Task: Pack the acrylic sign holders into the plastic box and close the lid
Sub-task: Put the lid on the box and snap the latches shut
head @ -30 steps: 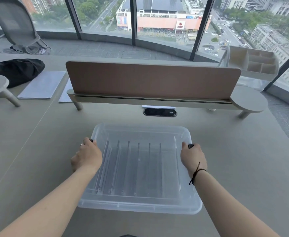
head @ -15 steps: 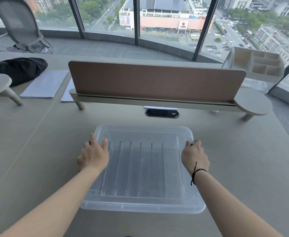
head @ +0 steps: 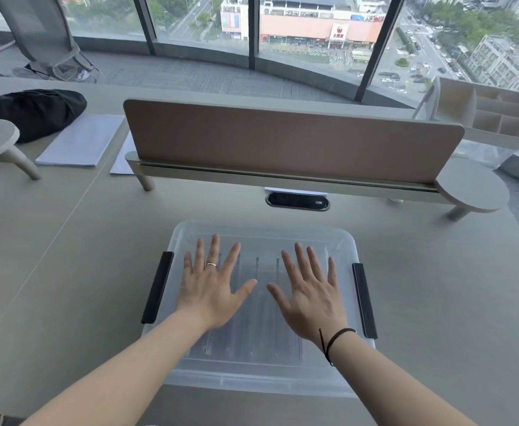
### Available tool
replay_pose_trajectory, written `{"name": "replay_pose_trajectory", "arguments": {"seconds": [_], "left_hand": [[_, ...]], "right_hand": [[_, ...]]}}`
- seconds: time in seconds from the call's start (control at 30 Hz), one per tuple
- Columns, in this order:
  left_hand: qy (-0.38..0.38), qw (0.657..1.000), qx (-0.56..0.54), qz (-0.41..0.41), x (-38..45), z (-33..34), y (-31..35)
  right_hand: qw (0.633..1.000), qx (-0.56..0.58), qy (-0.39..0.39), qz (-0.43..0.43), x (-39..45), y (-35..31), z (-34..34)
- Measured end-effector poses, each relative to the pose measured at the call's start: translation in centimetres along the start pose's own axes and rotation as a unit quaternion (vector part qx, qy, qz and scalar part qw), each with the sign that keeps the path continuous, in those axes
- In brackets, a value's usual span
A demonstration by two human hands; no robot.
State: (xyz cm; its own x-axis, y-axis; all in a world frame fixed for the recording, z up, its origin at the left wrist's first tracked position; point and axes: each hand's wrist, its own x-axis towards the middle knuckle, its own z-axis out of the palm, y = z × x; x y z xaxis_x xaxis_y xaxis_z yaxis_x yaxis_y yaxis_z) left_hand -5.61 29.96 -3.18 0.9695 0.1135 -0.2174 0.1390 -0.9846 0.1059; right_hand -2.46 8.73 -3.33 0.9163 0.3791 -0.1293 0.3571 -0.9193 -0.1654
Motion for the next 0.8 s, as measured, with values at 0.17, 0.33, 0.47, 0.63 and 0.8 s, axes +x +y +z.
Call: {"name": "replay_pose_trajectory", "arguments": {"seconds": [0.17,0.33,0.47,0.63,0.8], "left_hand": [[0.005,1.000,0.021,0.017,0.4,0.6,0.0],[0.004,0.999,0.031,0.027,1.2,0.4,-0.2],[0.004,0.999,0.034,0.028,1.7,0.3,-0.2],[0.010,0.999,0.027,0.028,2.0,0.4,-0.4],[-0.003,0.999,0.030,0.026,2.2,0.0,-0.4]], "right_hand": [[0.998,-0.028,-0.031,-0.053,0.6,-1.3,0.1],[0.998,-0.018,-0.031,-0.052,1.6,-1.7,0.1],[0.998,-0.015,-0.029,-0.053,2.1,-1.6,0.1],[0.998,-0.016,-0.033,-0.051,2.3,-1.7,0.0],[0.998,-0.009,-0.036,-0.045,2.3,-1.9,-0.6]]}}
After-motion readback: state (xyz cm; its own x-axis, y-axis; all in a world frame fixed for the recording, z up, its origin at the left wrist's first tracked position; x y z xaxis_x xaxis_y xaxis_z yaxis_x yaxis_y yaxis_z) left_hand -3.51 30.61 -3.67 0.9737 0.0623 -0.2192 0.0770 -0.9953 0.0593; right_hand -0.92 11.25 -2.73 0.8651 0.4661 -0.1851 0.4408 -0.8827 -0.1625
